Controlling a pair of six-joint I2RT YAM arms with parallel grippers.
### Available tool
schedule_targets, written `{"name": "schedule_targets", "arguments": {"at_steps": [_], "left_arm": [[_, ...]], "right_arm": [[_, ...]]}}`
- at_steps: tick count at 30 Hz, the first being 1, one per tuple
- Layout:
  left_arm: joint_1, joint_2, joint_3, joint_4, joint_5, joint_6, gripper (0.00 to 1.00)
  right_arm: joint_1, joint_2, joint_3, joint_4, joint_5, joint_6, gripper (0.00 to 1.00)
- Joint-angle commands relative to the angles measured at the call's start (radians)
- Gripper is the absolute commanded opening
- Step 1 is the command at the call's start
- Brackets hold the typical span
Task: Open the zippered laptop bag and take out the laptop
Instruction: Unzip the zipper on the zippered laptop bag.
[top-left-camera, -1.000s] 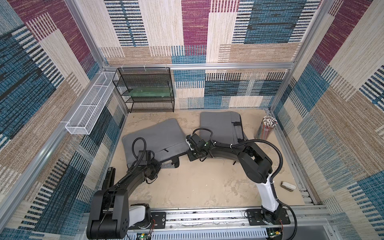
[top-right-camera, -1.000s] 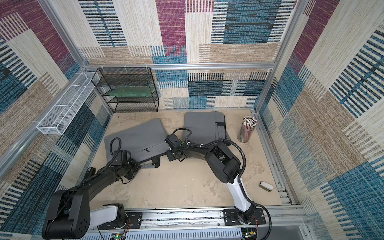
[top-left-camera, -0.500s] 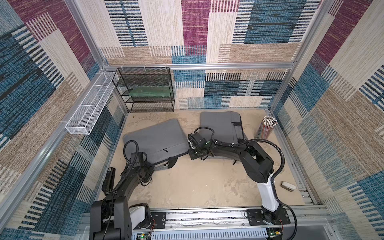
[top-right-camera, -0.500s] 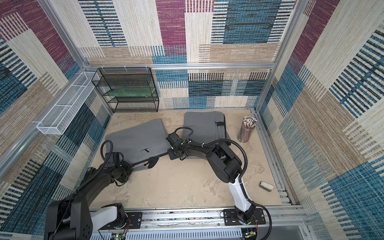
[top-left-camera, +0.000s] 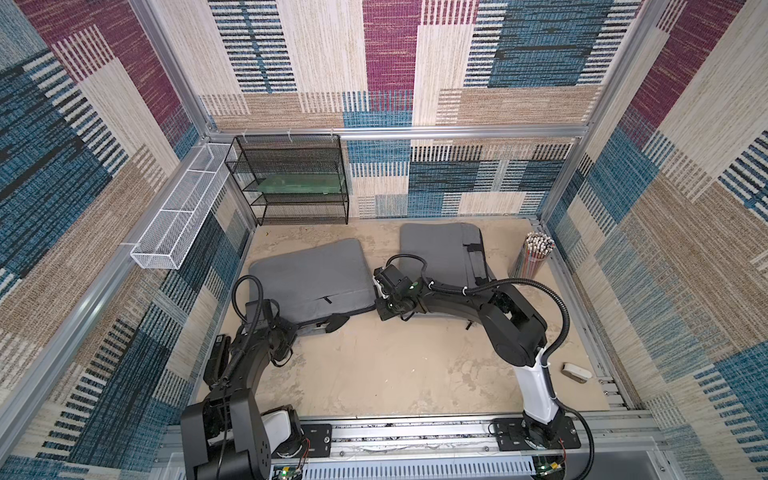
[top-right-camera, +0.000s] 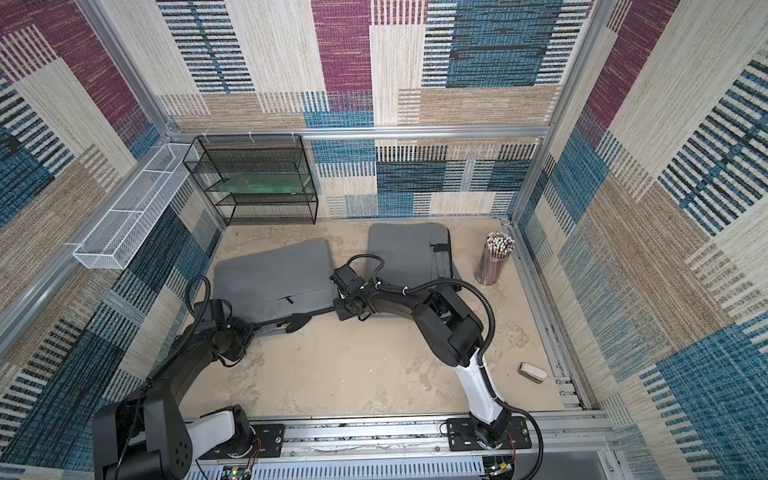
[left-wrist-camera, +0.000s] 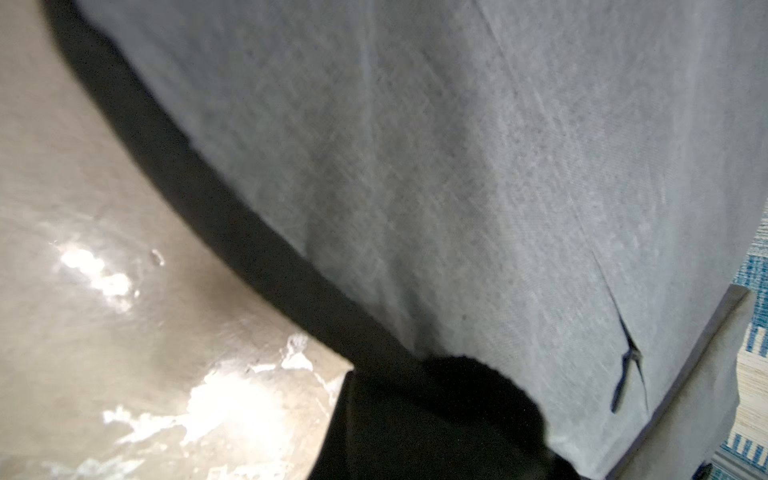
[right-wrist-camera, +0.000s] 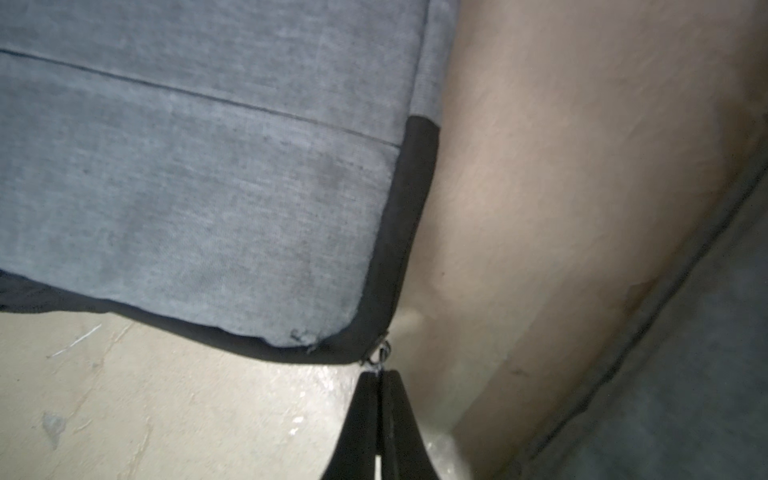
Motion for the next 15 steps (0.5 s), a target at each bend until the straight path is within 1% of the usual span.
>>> {"name": "schedule_targets", "arguments": {"at_steps": [1,2,5,7,10,11,12,15], "left_arm": [[0.016,0.037,0.035,0.033,-0.047,0.058,0.00],[0.018,0.053,0.041,0.045,-0.034,0.063,0.00],[0.019,0.096,0.048,0.104,0.041,0.077,0.06],[0.018,0.112,0.048,0.139,0.085,0.084,0.13],[0.018,0.113,0.047,0.152,0.127,0.094,0.30],[0.017,0.105,0.046,0.147,0.132,0.096,0.38],[0.018,0.093,0.047,0.134,0.133,0.101,0.44],[0.014,0.042,0.049,0.066,0.116,0.114,0.58]], "right_arm": [[0.009,0.000,0.008,-0.043,0.062,0.015,0.00],[0.015,0.003,0.010,-0.040,0.056,0.018,0.00],[0.032,0.013,0.015,-0.037,0.044,0.028,0.00],[0.041,0.021,0.017,-0.036,0.034,0.032,0.00],[0.054,0.031,0.028,-0.040,0.025,0.034,0.00],[0.058,0.034,0.033,-0.043,0.024,0.033,0.00],[0.060,0.035,0.036,-0.045,0.024,0.034,0.00],[0.066,0.034,0.039,-0.039,0.020,0.034,0.00]]}}
